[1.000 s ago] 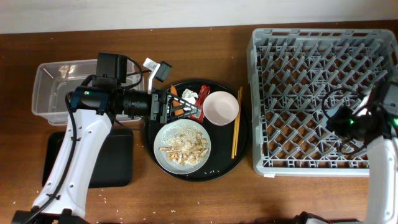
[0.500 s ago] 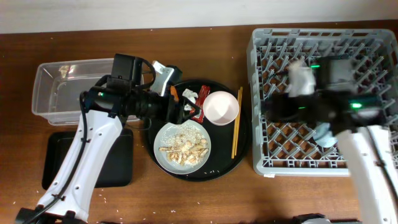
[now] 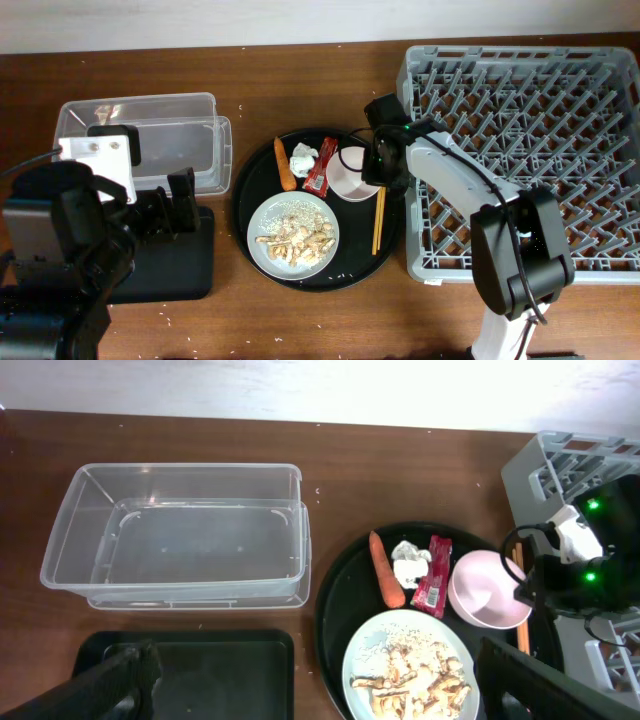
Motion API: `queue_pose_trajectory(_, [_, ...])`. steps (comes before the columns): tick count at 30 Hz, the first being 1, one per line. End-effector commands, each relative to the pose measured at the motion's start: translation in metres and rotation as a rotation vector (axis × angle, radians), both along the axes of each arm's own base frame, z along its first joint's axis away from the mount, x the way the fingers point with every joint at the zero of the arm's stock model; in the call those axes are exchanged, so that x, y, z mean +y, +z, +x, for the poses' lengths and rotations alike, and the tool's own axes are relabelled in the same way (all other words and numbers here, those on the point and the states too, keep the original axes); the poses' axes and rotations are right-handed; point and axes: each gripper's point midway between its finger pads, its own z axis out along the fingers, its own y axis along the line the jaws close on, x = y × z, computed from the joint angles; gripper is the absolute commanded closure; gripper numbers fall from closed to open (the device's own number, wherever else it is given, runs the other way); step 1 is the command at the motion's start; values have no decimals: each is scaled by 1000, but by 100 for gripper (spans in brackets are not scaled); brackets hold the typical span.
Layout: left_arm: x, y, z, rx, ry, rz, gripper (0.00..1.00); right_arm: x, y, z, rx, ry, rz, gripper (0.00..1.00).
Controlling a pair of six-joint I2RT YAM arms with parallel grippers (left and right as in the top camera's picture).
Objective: Sort waste into correct bins and load items into the dishwasher rack
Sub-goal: 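Grasp the pink bowl with the right gripper, then place the pink bowl upside down in the rack's far corner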
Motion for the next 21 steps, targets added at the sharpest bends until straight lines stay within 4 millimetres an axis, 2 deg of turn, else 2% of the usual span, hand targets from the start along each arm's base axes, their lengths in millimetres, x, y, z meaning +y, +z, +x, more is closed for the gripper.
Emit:
queue_pose_trajectory(1, [4, 3, -2, -10, 21, 0, 1, -2, -5, 1, 4, -21, -17, 96])
queue_pose_trajectory(2, [4, 3, -2, -9, 21, 0, 1, -2, 2, 1, -4, -17, -15, 96])
queue_pose_trajectory(4, [4, 0, -4, 4, 21, 1, 1, -2, 47, 6, -82, 23, -8, 96])
queue_pose_trajectory(5, [4, 0, -4, 6, 21, 1, 1, -12, 86, 6, -149, 12, -40, 96])
queue_pose_trajectory(6, [4, 0, -4, 6, 21, 2, 1, -32, 130, 2, -239, -15, -116, 96])
queue_pose_trajectory(7, [4, -2, -6, 16, 21, 3, 0, -52, 159, -1, -313, -41, -180, 96])
queue_pose_trajectory(8, [4, -4, -7, 27, 21, 4, 1, -84, 194, -8, -401, -102, -264, 96])
queue_pose_trajectory(9, [4, -10, -12, 58, 21, 7, 1, -140, 234, -20, -498, -251, -415, 96])
queue_pose_trajectory(10, [5, -15, -16, 81, 21, 9, 1, -180, 256, -30, -542, -371, -540, 96])
queue_pose_trajectory(11, [5, -24, -24, 130, 21, 14, 1, -217, 266, -37, -540, -473, -662, 96])
queue_pose_trajectory(13, [6, -33, -33, 181, 21, 19, 1, -254, 255, -36, -476, -557, -774, 96])
queue_pose_trajectory(15, [8, -45, -46, 255, 21, 27, 1, -277, 236, -27, -406, -593, -906, 96])
queue_pose_trajectory(18, [8, -51, -55, 299, 21, 31, 1, -290, 202, -8, -307, -565, -1103, 96])
queue_pose_trajectory(21, [8, -51, -55, 298, 21, 31, 1, -289, 166, 2, -205, -483, -1155, 96])
